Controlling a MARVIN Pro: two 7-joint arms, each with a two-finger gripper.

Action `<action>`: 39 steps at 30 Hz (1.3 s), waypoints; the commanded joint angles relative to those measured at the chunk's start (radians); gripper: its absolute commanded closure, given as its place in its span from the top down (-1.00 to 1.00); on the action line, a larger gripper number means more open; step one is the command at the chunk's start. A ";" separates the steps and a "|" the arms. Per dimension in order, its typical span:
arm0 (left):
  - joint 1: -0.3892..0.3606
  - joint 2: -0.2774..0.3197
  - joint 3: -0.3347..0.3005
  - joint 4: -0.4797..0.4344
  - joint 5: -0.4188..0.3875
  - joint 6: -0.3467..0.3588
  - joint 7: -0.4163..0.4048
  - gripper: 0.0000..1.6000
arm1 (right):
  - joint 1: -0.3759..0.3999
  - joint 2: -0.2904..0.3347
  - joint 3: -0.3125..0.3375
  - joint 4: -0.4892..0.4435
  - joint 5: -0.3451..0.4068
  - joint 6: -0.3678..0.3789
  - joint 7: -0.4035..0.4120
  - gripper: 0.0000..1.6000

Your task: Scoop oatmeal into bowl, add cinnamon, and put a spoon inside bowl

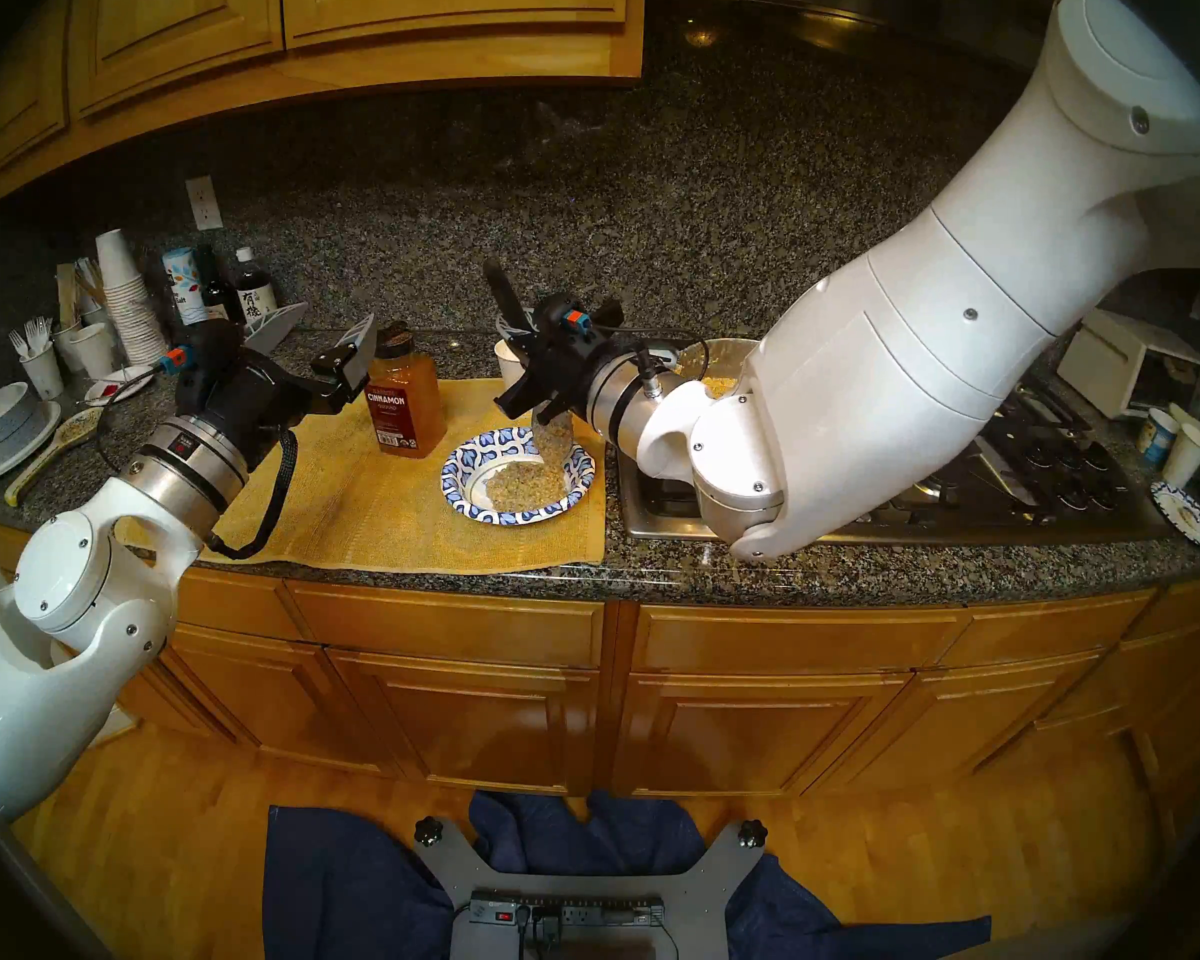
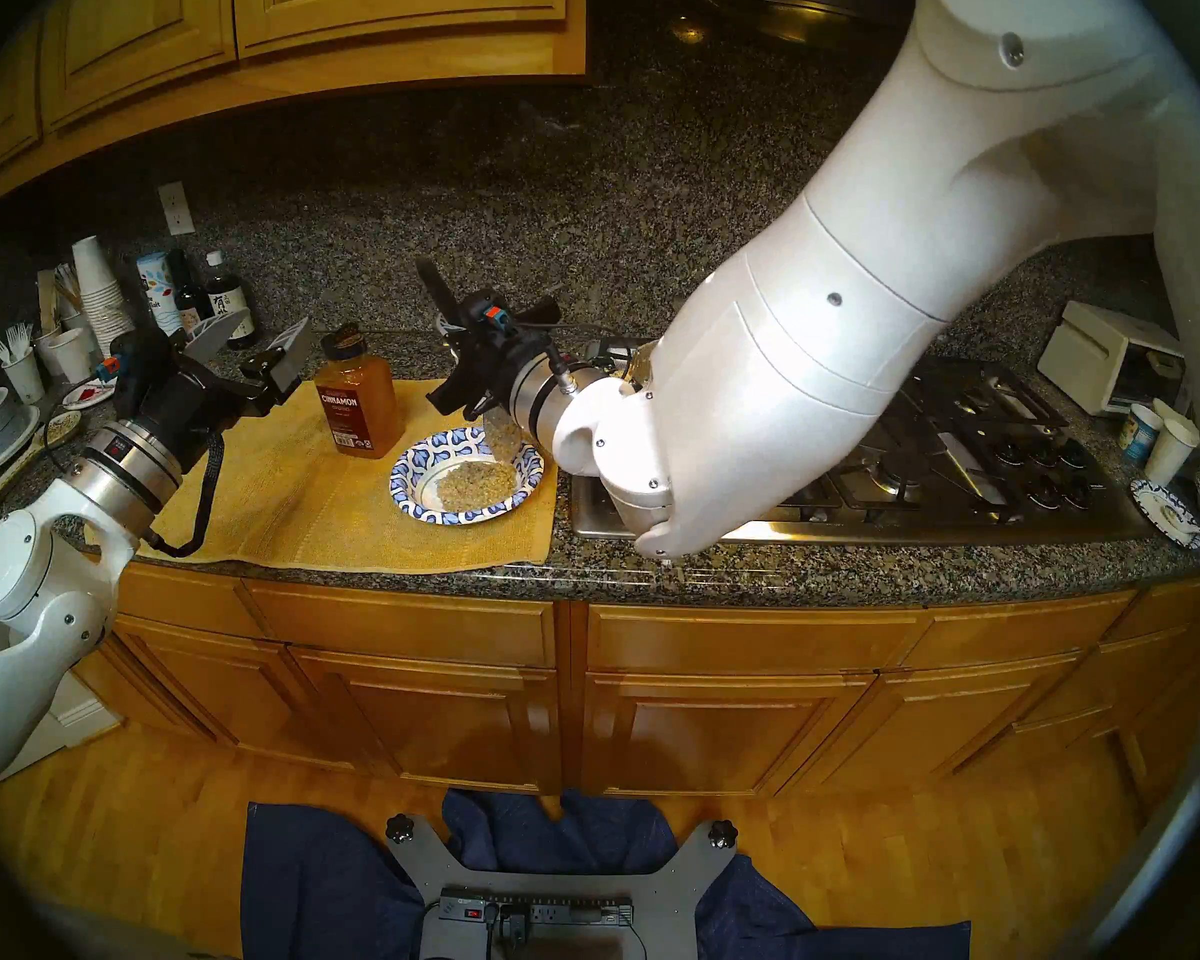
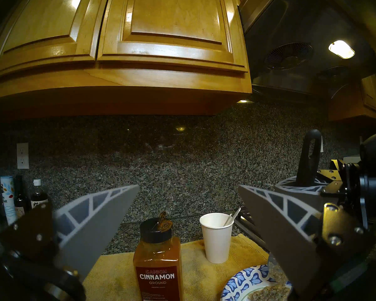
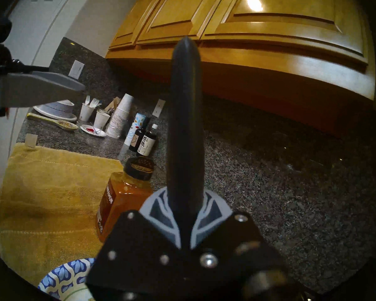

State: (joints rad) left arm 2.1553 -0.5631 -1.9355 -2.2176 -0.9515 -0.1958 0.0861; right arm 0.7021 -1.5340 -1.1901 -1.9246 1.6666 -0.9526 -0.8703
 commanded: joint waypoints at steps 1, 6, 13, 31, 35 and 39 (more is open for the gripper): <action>-0.018 0.002 -0.021 -0.012 0.002 -0.011 0.000 1.00 | 0.065 0.117 0.069 -0.001 0.086 -0.007 -0.016 -1.00; -0.018 0.002 -0.020 -0.012 0.002 -0.011 0.000 1.00 | 0.070 0.163 0.130 -0.026 0.174 -0.007 0.002 -1.00; -0.018 0.002 -0.020 -0.011 0.002 -0.010 0.000 1.00 | 0.072 0.227 0.216 -0.067 0.281 -0.007 0.031 -1.00; -0.018 0.001 -0.021 -0.012 0.002 -0.012 0.000 1.00 | -0.058 0.413 0.393 -0.079 0.606 -0.007 0.248 -1.00; -0.018 0.001 -0.021 -0.012 0.002 -0.012 0.000 1.00 | -0.093 0.448 0.437 -0.068 0.681 -0.007 0.300 -1.00; -0.018 0.001 -0.022 -0.012 0.002 -0.012 0.000 1.00 | -0.132 0.494 0.488 -0.064 0.749 -0.007 0.349 -1.00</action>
State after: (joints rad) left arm 2.1553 -0.5629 -1.9348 -2.2175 -0.9515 -0.1956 0.0867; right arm 0.6104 -1.1446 -0.7964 -2.0181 2.3465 -0.9521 -0.5995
